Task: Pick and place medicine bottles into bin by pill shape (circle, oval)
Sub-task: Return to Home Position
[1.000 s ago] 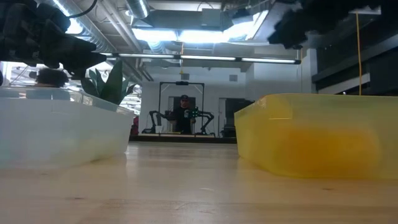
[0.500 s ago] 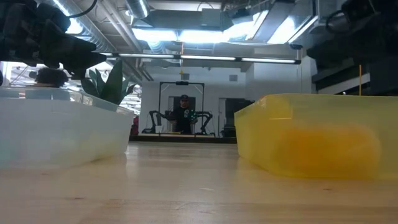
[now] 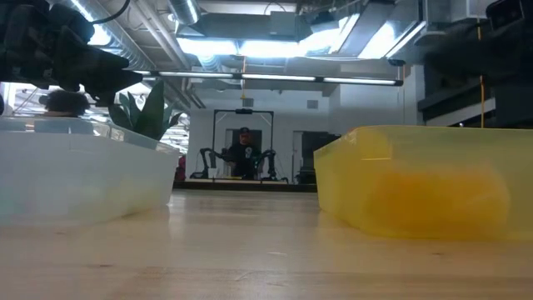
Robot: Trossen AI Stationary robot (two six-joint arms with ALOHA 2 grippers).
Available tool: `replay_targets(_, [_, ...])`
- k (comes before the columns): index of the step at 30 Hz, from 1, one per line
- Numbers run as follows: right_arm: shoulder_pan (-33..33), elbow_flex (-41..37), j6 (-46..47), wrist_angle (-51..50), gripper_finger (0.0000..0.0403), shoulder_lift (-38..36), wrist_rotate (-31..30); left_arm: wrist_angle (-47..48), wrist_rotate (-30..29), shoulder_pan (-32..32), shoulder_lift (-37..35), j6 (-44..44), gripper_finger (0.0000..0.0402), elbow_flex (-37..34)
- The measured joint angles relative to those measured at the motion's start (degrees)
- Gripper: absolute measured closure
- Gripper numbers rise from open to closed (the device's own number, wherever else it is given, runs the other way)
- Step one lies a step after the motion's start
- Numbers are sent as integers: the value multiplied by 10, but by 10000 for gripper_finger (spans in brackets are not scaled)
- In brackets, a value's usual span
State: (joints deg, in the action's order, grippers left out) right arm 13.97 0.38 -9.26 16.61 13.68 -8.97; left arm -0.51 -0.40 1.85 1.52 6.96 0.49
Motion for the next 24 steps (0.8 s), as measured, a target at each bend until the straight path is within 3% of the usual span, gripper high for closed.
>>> replay_targets(8, [-31, 0, -21, -143, 247, -105, 60, 0, 0, 0, 0, 0, 211, 0])
replay_targets(11, [-41, 0, -3, -146, 247, -134, 60, 0, 0, 0, 0, 0, 211, 0])
replay_targets(24, [-49, 0, 29, -146, 247, -133, 56, 0, 0, 0, 0, 0, 211, 0])
